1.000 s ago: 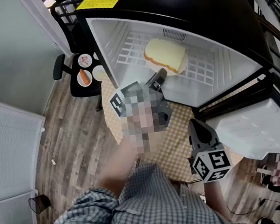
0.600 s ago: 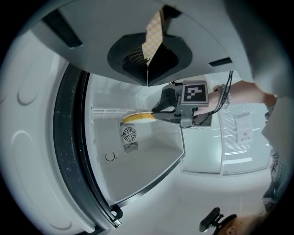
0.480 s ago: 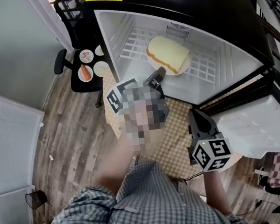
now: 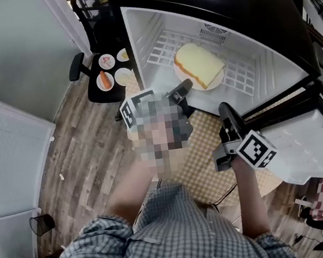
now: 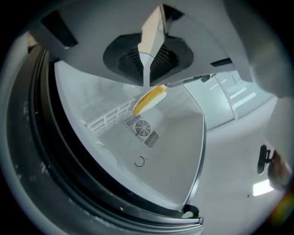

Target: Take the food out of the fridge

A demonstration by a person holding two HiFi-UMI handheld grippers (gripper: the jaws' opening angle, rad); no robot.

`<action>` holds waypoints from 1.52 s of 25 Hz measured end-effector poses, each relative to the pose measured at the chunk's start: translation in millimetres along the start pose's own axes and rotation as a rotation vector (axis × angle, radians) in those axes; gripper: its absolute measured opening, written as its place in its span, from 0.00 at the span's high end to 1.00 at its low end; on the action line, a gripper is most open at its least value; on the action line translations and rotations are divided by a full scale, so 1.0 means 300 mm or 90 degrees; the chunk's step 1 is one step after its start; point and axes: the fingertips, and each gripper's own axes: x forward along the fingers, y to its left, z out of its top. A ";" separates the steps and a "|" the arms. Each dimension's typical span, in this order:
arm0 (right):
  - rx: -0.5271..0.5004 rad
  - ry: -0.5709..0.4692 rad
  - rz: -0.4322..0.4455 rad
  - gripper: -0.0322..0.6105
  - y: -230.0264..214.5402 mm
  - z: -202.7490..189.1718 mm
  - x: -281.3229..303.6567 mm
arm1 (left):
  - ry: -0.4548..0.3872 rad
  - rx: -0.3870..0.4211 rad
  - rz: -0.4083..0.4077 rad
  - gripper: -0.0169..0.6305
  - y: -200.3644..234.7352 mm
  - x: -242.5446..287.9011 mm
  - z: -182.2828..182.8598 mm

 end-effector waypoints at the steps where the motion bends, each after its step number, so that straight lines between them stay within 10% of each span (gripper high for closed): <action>1: 0.020 -0.007 0.002 0.93 -0.005 0.008 0.015 | 0.002 -0.002 0.000 0.92 0.002 -0.005 -0.001; 8: 0.115 -0.038 0.041 0.84 -0.003 0.058 0.106 | 0.018 0.009 -0.003 0.93 -0.001 -0.024 -0.010; 38: 0.134 0.001 0.037 0.85 0.022 0.008 0.162 | 0.032 0.007 0.001 0.93 0.018 -0.088 -0.035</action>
